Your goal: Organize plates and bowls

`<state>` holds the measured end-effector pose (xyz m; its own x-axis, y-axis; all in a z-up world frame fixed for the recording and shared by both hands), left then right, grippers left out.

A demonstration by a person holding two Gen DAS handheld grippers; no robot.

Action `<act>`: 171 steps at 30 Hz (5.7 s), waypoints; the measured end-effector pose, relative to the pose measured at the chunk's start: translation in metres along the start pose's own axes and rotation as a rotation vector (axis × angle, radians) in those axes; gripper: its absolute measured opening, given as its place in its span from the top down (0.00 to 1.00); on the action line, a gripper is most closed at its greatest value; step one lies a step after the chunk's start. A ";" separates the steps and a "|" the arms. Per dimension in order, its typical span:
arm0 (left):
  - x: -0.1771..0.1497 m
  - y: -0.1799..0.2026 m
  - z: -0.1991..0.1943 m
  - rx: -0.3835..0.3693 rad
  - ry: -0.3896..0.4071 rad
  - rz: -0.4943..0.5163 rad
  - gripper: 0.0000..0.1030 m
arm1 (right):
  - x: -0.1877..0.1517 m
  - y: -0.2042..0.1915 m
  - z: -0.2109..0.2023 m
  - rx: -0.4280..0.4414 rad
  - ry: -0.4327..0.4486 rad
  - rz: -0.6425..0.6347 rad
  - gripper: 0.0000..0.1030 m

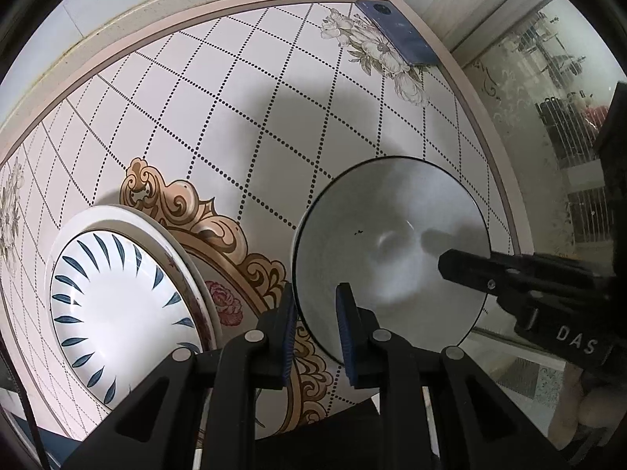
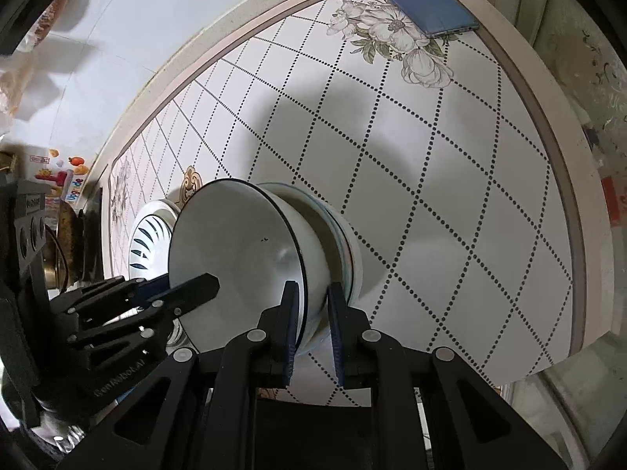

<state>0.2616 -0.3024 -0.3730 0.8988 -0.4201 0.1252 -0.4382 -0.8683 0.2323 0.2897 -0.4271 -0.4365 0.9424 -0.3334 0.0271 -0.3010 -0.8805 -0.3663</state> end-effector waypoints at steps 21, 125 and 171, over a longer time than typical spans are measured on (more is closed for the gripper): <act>-0.018 -0.010 -0.130 0.062 0.217 0.055 0.38 | -0.047 -0.026 -0.102 -0.220 0.155 -0.086 0.19; -0.027 -0.217 -0.051 -0.119 0.153 -0.547 0.42 | -0.008 -0.237 0.113 0.424 -0.209 -0.235 0.47; -0.063 -0.224 -0.117 0.112 0.287 -0.333 0.42 | -0.032 -0.222 0.052 0.050 0.087 -0.220 0.26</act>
<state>0.3015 -0.0502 -0.3203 0.9442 -0.0367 0.3275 -0.1077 -0.9736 0.2014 0.3339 -0.2031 -0.4042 0.9678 -0.1650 0.1903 -0.0802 -0.9182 -0.3880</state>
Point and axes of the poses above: each gripper's, at about its wrist camera, not at the fingertips, and z roughly the way its jaws point, y to its right, x to its top, the point moved 10 cm from there along z, roughly the way its jaws point, and after that the axes turned 4 degrees about -x, right-handed, at the moved point
